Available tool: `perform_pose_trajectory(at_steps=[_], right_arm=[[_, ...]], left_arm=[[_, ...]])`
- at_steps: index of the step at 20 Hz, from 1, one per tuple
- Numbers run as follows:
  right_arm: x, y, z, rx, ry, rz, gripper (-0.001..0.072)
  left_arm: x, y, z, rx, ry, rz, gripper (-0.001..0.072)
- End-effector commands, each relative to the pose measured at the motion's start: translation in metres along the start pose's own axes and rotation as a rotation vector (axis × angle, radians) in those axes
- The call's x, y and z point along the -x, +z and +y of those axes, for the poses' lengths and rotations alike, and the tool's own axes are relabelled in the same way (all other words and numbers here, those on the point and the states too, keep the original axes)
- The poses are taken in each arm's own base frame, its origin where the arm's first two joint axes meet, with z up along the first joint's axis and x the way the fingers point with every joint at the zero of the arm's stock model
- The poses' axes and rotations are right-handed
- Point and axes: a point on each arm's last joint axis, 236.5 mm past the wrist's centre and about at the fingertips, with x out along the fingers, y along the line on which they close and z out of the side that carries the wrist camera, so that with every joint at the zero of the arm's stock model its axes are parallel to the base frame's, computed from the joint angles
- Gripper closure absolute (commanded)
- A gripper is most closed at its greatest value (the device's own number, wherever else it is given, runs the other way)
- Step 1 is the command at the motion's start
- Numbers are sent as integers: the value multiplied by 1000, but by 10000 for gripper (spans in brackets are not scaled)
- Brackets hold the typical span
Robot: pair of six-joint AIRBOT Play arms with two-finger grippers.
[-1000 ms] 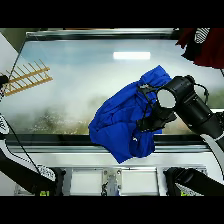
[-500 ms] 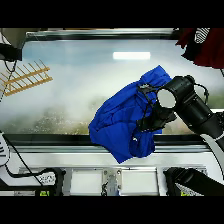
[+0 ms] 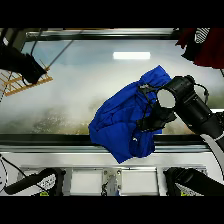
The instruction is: Fold the clothes and pants, and hang the long-sleeved shirts on hangers.
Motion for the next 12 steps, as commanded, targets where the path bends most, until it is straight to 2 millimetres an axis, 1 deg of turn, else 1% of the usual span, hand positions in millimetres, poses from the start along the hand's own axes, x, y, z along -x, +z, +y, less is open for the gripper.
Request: perform_pose_trajectory(at_steps=[1,4,7,9,12], right_arm=[[0,0,0,0,0,0,704],[0,0,0,0,0,0,704],[0,0,0,0,0,0,704],[0,0,0,0,0,0,704],[0,0,0,1,0,0,704]], left_arm=[[-30,-57,-53,-39,-170,127,699],[-49,-103,-102,-49,-287,199,698],[-58,-138,-148,-64,-357,246,697],[-59,-153,-171,-87,-380,257,697],[-60,-170,-200,-143,-409,263,697]])
